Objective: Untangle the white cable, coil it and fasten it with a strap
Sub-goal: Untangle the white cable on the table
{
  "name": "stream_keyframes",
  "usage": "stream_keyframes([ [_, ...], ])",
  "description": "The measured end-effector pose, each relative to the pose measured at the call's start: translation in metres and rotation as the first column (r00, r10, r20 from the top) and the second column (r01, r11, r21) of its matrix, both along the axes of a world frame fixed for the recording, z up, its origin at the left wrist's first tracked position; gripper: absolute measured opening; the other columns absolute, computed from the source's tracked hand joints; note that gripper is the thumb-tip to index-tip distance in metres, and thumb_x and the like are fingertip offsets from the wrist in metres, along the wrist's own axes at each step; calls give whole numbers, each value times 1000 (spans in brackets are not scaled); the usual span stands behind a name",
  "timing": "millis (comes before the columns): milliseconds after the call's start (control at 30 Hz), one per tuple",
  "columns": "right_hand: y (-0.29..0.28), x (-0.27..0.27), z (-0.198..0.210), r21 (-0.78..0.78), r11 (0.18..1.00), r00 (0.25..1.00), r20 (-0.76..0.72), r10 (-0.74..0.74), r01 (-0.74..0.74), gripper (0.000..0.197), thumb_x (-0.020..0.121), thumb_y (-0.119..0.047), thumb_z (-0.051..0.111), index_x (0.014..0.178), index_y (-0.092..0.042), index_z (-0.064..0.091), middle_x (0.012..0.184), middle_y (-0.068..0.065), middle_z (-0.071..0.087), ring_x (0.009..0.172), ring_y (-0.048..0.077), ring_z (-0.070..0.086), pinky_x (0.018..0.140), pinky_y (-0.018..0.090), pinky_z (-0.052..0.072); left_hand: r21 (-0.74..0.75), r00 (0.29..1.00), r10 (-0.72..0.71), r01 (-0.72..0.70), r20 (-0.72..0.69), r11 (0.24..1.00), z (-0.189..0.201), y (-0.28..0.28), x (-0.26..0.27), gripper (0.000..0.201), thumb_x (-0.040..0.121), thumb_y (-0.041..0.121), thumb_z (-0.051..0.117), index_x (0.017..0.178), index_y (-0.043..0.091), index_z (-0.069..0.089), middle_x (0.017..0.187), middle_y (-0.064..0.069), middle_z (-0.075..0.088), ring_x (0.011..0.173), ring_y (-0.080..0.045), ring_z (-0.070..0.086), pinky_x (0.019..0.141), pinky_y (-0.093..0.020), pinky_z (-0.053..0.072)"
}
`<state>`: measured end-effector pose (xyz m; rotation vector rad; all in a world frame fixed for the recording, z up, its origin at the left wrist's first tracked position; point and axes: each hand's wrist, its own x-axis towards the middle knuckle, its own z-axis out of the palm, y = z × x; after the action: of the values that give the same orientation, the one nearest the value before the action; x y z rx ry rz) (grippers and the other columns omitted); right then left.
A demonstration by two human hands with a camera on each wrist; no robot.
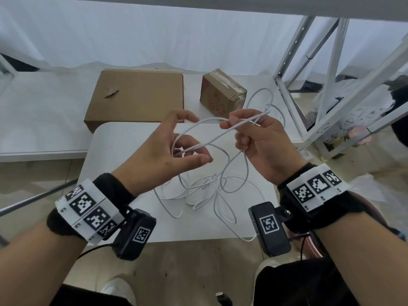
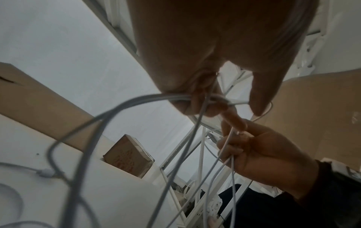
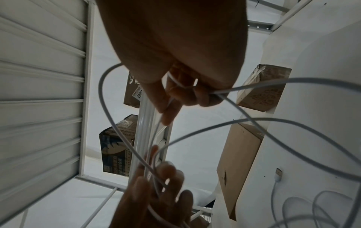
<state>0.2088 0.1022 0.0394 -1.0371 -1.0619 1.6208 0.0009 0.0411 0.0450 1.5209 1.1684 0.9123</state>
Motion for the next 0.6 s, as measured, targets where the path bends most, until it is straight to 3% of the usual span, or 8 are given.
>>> stream_keyframes([
  [67, -1, -1, -2, -13, 1000, 999, 45, -25, 26, 12, 91, -2, 64, 85, -12, 66, 91, 18, 74, 55, 13, 36, 57, 25, 29, 62, 999, 8, -11, 54, 998, -1, 0, 1, 68, 83, 3, 77, 130, 23, 32, 89, -8, 76, 68, -36, 51, 65, -36, 49],
  [167, -1, -2, -3, -22, 1000, 997, 79, -16, 18, 8, 92, -4, 65, 87, -10, 66, 89, 14, 74, 56, 12, 38, 55, 22, 31, 177, 999, 27, -23, -22, 984, -6, 1, 0, 72, 79, -2, 80, 126, 24, 32, 85, -4, 68, 58, -26, 42, 58, -32, 45],
  [300, -1, -3, -6, -27, 1000, 996, 92, 14, -12, 6, 92, -6, 65, 98, -5, 65, 89, 12, 74, 57, 11, 38, 56, 22, 33, 376, 939, 234, -128, -251, 918, -12, 3, 0, 37, 81, 10, 79, 105, 22, 54, 74, 4, 55, 59, -17, 51, 58, -21, 45],
  [433, -4, -6, -6, -9, 1000, 997, 81, 20, -20, 8, 91, -2, 65, 88, -9, 68, 86, 17, 73, 57, 13, 39, 57, 24, 32, 411, 917, 325, -210, -232, 887, -16, 5, 2, 11, 91, 28, 72, 88, 23, 62, 60, 11, 53, 56, -12, 46, 53, -19, 37],
  [500, -5, -6, -6, -8, 1000, 994, 105, 7, -7, 10, 91, -1, 66, 87, -10, 67, 85, 18, 73, 57, 13, 40, 57, 24, 32, 437, 912, 341, -217, -229, 873, -18, 6, 1, 12, 96, 32, 64, 88, 23, 64, 67, 5, 59, 62, -15, 50, 56, -24, 39],
  [600, -4, -5, -6, 4, 999, 978, 203, -46, 47, 5, 89, -3, 69, 92, -7, 67, 87, 17, 75, 56, 11, 43, 55, 22, 36, 474, 917, 312, -166, -248, 865, -21, 7, -2, 12, 99, 25, 61, 87, 22, 63, 93, -1, 58, 87, -15, 55, 74, -20, 41],
])
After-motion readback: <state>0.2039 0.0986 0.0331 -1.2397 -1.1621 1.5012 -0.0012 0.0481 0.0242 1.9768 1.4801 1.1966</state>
